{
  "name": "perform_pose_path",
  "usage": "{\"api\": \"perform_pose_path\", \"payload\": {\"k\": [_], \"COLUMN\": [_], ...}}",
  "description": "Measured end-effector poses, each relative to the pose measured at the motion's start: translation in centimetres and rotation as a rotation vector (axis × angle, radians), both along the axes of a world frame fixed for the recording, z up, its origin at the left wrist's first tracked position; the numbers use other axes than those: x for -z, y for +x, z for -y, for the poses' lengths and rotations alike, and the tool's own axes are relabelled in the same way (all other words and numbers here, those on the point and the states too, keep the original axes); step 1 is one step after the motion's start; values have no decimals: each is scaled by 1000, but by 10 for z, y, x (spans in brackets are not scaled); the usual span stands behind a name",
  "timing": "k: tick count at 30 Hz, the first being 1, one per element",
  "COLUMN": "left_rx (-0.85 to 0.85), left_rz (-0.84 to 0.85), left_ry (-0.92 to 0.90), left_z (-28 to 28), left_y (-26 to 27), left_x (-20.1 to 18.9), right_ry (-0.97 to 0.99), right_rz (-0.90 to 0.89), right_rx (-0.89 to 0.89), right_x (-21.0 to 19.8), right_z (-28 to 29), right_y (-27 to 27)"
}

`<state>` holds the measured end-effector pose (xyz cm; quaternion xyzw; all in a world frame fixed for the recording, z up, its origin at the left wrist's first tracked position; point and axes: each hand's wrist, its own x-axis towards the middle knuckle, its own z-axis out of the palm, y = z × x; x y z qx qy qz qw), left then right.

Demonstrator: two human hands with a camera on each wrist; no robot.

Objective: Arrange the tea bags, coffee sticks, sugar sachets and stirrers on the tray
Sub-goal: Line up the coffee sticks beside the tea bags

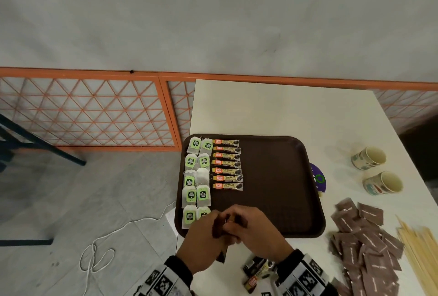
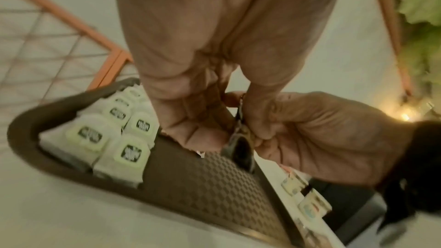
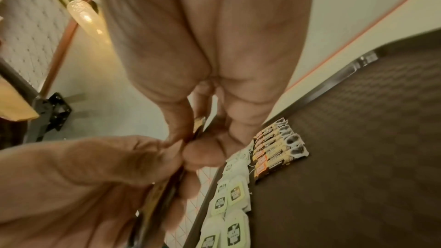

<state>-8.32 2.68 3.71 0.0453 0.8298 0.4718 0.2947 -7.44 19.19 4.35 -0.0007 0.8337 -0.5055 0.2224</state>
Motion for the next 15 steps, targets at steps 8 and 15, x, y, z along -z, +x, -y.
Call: {"api": "perform_pose_path", "payload": {"k": [8,15], "left_rx": [-736,-912], "left_rz": [541,609], "left_ry": [591,573], "left_z": [-16,-3], "left_y": [2,0], "left_x": [-2,13], "right_ry": [-168,-41], "right_rz": [194,82], "right_rx": [253,277], "right_x": [4,18], "right_z": [5,-5], "right_y": [17,-3]}}
